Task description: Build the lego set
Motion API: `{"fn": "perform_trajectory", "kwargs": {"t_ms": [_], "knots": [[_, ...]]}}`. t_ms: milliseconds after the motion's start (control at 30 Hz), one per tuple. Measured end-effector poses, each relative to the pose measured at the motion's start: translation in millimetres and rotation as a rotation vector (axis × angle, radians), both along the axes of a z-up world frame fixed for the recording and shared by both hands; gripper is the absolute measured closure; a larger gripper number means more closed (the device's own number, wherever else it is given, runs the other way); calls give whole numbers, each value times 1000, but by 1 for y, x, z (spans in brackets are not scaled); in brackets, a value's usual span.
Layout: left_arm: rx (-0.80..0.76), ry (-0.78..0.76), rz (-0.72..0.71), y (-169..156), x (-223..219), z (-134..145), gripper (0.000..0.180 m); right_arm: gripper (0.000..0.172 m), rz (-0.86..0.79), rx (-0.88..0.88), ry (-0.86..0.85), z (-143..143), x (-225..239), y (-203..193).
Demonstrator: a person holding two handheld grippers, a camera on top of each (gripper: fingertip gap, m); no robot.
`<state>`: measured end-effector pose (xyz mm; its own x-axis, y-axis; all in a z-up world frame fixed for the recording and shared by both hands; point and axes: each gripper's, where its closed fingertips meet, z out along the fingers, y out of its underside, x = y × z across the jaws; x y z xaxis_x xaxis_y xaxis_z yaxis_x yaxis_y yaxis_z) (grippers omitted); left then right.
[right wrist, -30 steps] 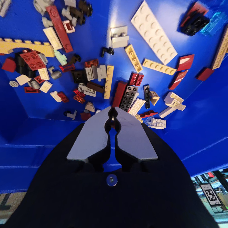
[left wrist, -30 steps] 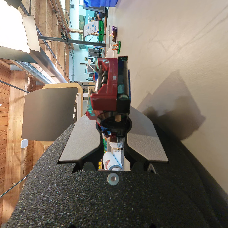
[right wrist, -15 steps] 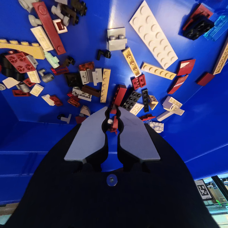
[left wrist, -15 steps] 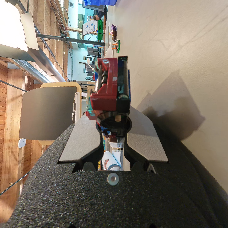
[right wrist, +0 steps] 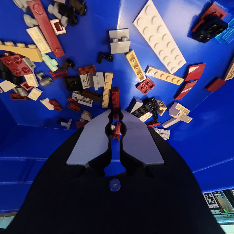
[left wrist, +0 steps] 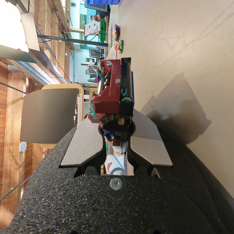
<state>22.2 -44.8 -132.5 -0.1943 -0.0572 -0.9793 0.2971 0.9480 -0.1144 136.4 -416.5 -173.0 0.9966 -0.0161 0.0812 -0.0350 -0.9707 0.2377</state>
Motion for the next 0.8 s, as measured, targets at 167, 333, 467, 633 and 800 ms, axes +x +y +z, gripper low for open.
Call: {"fn": "perform_trajectory", "kwargs": {"t_ms": [167,333,467,633,800], "knots": [[1,-3,-2,-2,2,1,145,163,0,5,-42,3,3,0],[1,-4,-9,-2,-1,3,145,163,0,61,-129,25,1,8],[2,1,-19,0,-4,3,145,163,45,163,-222,63,-20,36],[3,7,-31,0,-7,4,145,163,179,428,-265,103,-81,116],[20,6,-58,0,-15,2,145,164,234,771,-193,102,-143,217]]}}
